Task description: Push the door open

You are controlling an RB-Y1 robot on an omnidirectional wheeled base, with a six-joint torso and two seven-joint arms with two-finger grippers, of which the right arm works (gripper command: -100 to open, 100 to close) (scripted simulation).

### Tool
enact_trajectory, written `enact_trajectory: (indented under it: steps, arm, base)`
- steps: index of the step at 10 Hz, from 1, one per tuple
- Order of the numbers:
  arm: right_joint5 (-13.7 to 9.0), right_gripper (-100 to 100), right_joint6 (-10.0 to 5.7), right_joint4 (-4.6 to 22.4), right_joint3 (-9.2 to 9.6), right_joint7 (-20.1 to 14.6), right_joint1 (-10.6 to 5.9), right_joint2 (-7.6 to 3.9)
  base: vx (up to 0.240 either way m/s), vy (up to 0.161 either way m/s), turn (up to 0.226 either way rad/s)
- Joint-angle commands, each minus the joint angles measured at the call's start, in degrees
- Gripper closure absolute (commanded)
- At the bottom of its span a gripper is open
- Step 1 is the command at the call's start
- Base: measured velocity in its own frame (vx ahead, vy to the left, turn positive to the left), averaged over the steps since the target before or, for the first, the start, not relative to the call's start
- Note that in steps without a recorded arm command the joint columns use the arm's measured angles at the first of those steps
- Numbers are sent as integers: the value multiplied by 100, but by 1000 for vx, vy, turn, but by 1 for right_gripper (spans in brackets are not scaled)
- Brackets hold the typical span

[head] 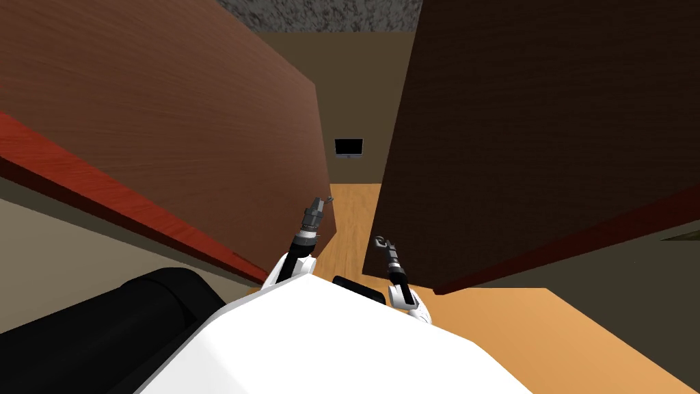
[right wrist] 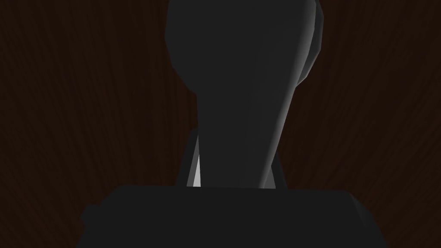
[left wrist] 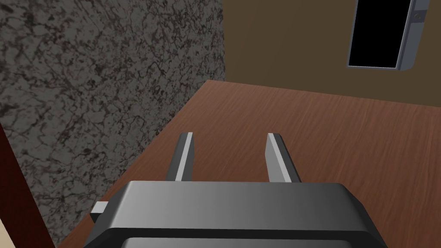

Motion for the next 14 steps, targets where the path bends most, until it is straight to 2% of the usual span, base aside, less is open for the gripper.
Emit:
enact_trajectory:
  steps: [1,2,6,7,11,12,13,14]
  arm:
    - [-34,100,-145,194,-152,23,-124,-75]
    - [-33,100,-148,201,-259,23,-129,-104]
    - [-29,100,-154,215,-482,22,-139,-142]
    - [-27,100,-157,222,-595,22,-145,-153]
    - [-23,100,-164,237,-822,21,-155,-149]
    - [-21,100,-167,244,-932,21,-160,-135]
    - [-21,100,-167,244,-932,21,-160,-135]
    - [-20,100,-169,251,-1040,21,-165,-117]
  base:
    - [127,83,-36]
    - [104,62,-23]
    - [100,73,-35]
    - [108,99,-64]
    - [111,75,-36]
    - [130,100,-52]
    - [109,84,-40]
    - [105,76,-46]
